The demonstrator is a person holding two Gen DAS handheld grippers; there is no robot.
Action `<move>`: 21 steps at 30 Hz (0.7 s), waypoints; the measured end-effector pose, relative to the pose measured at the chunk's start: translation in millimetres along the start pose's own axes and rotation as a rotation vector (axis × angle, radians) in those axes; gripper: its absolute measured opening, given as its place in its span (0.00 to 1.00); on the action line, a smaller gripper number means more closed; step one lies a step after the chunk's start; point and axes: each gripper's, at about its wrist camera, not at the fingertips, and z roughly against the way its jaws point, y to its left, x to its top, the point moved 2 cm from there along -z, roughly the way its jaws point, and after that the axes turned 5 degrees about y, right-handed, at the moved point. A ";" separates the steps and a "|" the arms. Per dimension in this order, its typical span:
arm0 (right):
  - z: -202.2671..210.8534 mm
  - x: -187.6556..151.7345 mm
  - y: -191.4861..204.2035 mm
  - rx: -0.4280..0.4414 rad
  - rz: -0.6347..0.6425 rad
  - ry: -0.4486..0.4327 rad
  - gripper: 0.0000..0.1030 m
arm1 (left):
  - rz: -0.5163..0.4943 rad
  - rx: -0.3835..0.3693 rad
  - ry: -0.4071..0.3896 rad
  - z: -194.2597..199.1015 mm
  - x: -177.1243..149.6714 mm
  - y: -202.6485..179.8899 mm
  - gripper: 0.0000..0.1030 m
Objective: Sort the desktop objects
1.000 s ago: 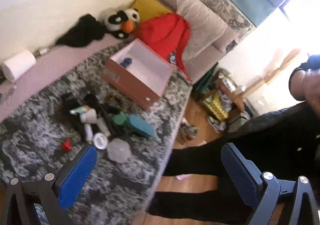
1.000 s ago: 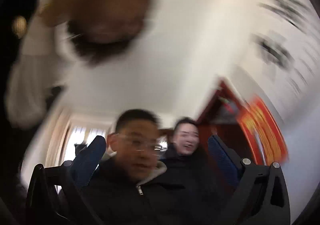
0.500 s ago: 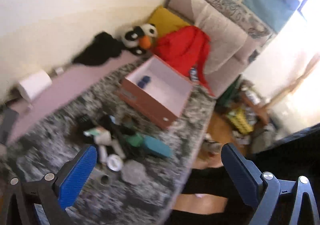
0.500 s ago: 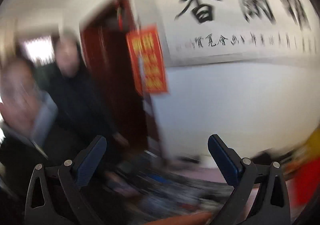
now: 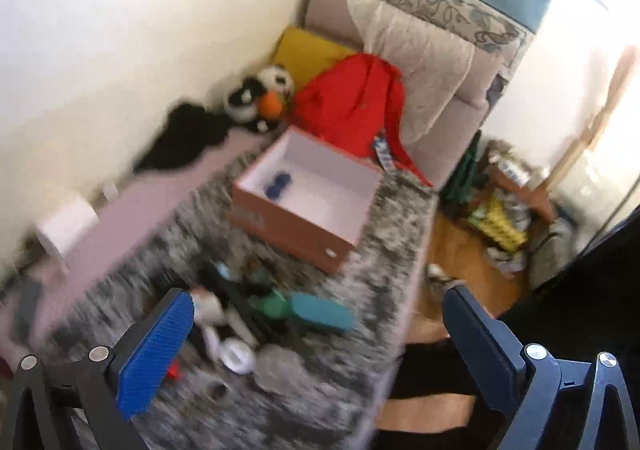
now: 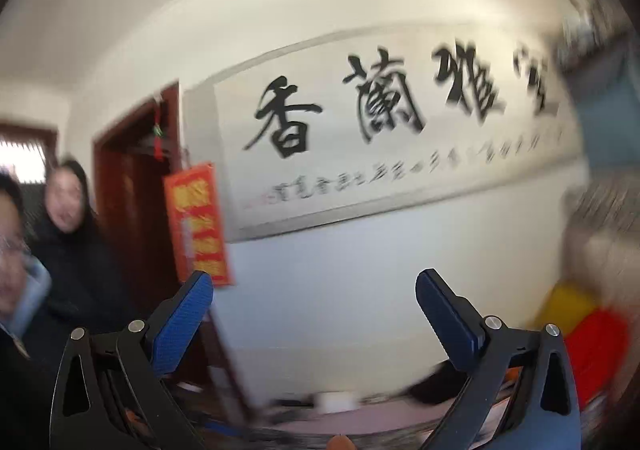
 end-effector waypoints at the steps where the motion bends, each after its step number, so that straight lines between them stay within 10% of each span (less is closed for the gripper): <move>1: 0.0 1.9 -2.6 -0.019 0.030 0.010 1.00 | -0.041 0.027 -0.012 0.3 1.4 -3.8 0.99; 9: 18.3 1.5 -30.8 -0.084 0.018 0.049 1.00 | -0.065 0.287 0.048 -32.9 31.1 16.1 0.99; 12: 13.9 -3.0 -25.2 -0.110 0.050 0.076 1.00 | -0.174 0.492 0.106 -60.7 54.8 1.9 0.99; 16: 5.7 1.2 -21.1 -0.135 0.059 0.083 1.00 | -0.296 0.513 0.237 -89.7 92.7 -17.4 0.99; 21: -30.6 27.9 -45.4 -0.334 0.063 0.164 1.00 | -0.128 0.645 -0.024 -0.4 171.1 -18.3 0.99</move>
